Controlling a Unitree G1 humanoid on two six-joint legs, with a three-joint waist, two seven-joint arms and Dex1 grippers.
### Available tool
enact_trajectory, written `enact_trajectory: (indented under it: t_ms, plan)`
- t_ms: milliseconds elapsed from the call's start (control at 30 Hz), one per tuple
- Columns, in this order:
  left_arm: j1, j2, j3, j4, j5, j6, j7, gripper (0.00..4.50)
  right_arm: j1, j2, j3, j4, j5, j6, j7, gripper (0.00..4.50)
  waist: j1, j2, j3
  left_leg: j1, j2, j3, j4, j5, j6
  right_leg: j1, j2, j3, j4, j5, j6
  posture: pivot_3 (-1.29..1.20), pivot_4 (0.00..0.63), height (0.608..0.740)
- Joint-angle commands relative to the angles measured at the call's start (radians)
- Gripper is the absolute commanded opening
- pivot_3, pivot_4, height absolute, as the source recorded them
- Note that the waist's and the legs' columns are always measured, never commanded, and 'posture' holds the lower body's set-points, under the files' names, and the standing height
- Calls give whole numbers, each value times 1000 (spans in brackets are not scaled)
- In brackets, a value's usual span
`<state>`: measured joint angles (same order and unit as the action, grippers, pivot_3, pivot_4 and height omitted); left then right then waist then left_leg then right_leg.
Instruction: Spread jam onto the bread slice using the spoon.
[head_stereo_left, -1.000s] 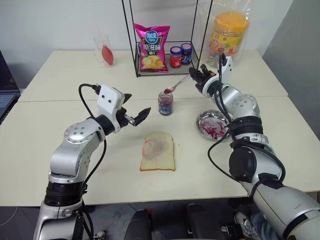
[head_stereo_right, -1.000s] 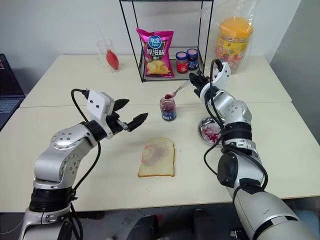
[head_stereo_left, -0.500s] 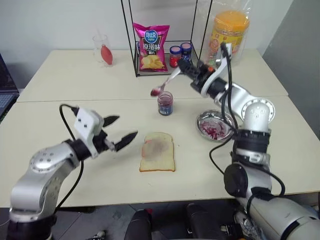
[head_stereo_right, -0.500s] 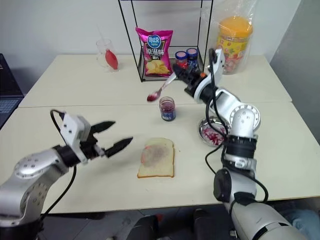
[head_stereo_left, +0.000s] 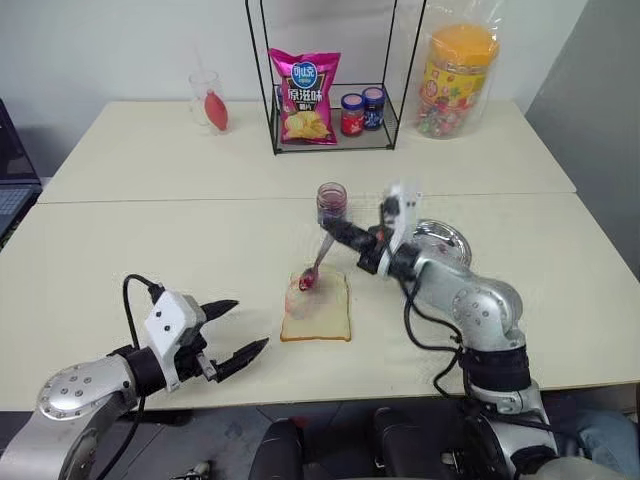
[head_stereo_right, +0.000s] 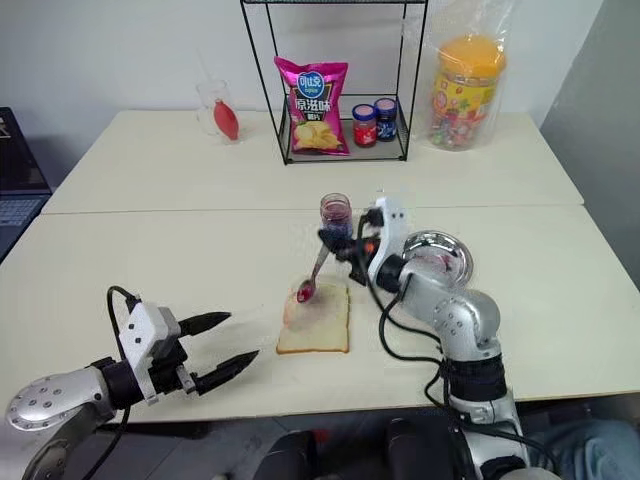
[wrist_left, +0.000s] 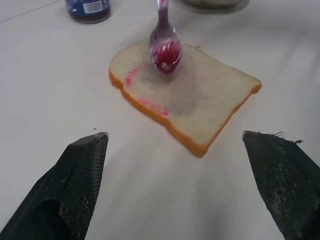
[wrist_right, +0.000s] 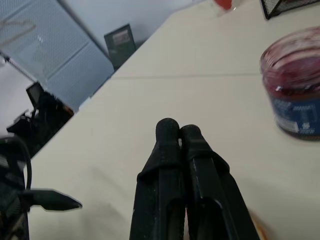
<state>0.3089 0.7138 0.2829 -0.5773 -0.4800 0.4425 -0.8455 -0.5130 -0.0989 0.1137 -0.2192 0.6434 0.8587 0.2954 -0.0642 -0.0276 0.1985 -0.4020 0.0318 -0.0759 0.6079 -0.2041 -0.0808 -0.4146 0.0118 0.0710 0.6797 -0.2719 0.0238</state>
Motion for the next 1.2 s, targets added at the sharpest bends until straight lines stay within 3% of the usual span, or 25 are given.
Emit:
enact_trajectory:
  t_ms: [33, 467, 1200]
  plan:
    - [-6, -4, -37, -12, 24, -45, -5, 4500, 4, -12, 62, -44, -78, -123, 65, 17, 0, 0, 0, 0, 0, 0, 0, 0, 0, 0, 0, 0, 0, 0, 0, 0, 150, 740]
    - [-46, -6, -89, -33, 28, -36, 32, 4500, 7, -137, 207, -134, -277, -313, 214, 17, 4, 0, 0, 0, 0, 0, 0, 0, 0, 0, 0, 0, 0, 0, 0, 0, 150, 740]
    - [-129, -2, -117, -38, 14, 9, 74, 4500, 14, -186, 155, -146, -332, -344, 277, 17, 6, -1, 0, 0, 0, 0, 0, 0, 0, 0, 0, 0, 0, 4, 6, 0, 150, 740]
